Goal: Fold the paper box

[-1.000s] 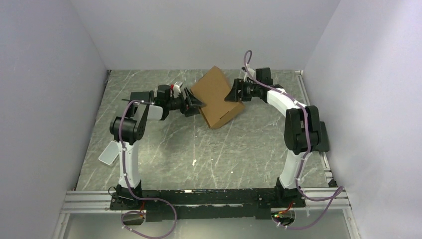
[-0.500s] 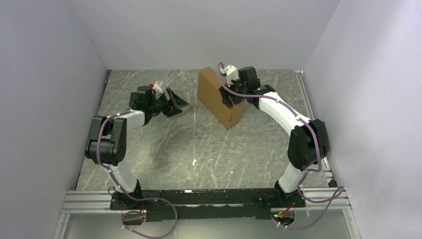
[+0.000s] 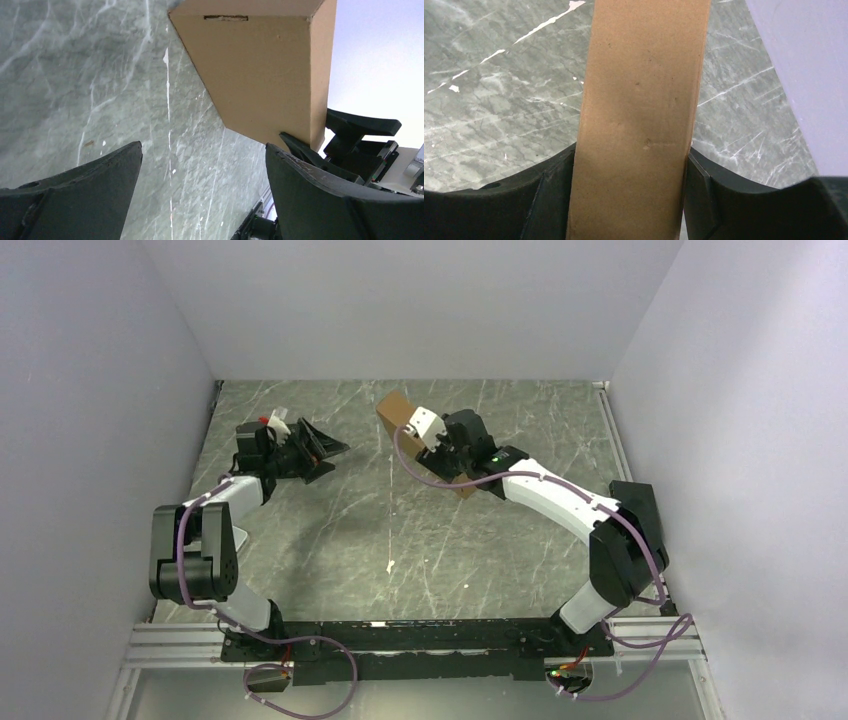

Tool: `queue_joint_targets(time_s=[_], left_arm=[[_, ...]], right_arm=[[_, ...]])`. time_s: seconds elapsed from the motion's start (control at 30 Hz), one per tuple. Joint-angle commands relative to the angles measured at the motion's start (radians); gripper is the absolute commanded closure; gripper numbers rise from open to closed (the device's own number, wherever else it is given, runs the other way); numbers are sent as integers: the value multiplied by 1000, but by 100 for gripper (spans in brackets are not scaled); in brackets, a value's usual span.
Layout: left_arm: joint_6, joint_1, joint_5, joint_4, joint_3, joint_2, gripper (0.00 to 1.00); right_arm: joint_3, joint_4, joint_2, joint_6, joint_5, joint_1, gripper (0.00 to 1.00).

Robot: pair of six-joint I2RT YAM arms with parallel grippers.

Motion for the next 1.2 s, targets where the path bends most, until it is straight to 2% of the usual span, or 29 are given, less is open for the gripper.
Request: queue_joint_targets(time_s=[0.0, 0.27, 0.43, 0.73, 0.9, 1.03, 1.17], left_arm=[[-35, 13, 49, 41, -27, -60, 2], [4, 17, 24, -38, -22, -110, 2], [2, 20, 23, -45, -23, -121, 2], [52, 32, -22, -153, 1, -193, 2], [72, 37, -34, -197, 1, -230, 2], [75, 39, -42, -213, -18, -254, 2], [68, 39, -38, -224, -37, -277, 2]], right_arm=[[-36, -63, -29, -45, 35, 17, 43], [-21, -124, -47, -26, -32, 63, 18], [23, -216, -58, -26, -155, 80, 1], [105, -377, -101, -49, -429, 88, 0], [99, -433, -117, -97, -555, 88, 0], [42, -395, -128, -104, -522, 102, 0], [-48, -292, -120, -117, -327, 156, 0]])
